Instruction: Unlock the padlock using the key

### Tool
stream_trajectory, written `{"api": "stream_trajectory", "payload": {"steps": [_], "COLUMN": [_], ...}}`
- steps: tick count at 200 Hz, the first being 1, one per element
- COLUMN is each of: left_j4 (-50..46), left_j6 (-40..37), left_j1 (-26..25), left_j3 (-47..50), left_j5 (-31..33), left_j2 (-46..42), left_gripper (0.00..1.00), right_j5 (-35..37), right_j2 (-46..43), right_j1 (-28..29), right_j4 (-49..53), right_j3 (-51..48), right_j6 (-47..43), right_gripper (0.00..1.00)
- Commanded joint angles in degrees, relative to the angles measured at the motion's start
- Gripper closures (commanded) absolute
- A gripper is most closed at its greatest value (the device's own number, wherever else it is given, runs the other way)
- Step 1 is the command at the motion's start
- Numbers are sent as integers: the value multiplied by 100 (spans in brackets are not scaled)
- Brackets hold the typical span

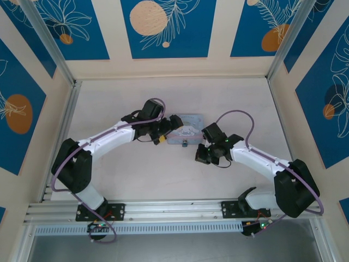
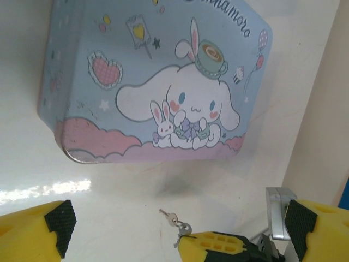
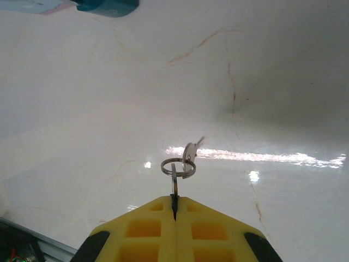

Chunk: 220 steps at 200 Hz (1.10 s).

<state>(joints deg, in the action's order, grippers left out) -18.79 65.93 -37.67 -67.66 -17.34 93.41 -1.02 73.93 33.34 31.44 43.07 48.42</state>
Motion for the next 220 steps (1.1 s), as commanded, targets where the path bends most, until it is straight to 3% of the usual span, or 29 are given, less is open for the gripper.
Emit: {"api": "stream_trajectory", "payload": {"steps": [1,90,161,220], "left_j4": [445,1498,2438,3021], "left_j6": [912,2850,3485,3775], "left_j1": [-58,-146,-194,-247], "left_j3": [236,586,593,583], "left_j5": [-398,-644,-943,-937], "left_j2": [107,122,462,625], "left_gripper": [0,2,8,22], "right_j5": [-224,-405,-573,-584], "right_j2": [-156,-111,340,482], "right_j1": [-30,-38,0,19], "right_j4": [175,287,-46,-297], "right_j3": [388,1604,2196,2075], "right_j6": [52,71,192,335], "right_gripper": [100,100,100,100]}}
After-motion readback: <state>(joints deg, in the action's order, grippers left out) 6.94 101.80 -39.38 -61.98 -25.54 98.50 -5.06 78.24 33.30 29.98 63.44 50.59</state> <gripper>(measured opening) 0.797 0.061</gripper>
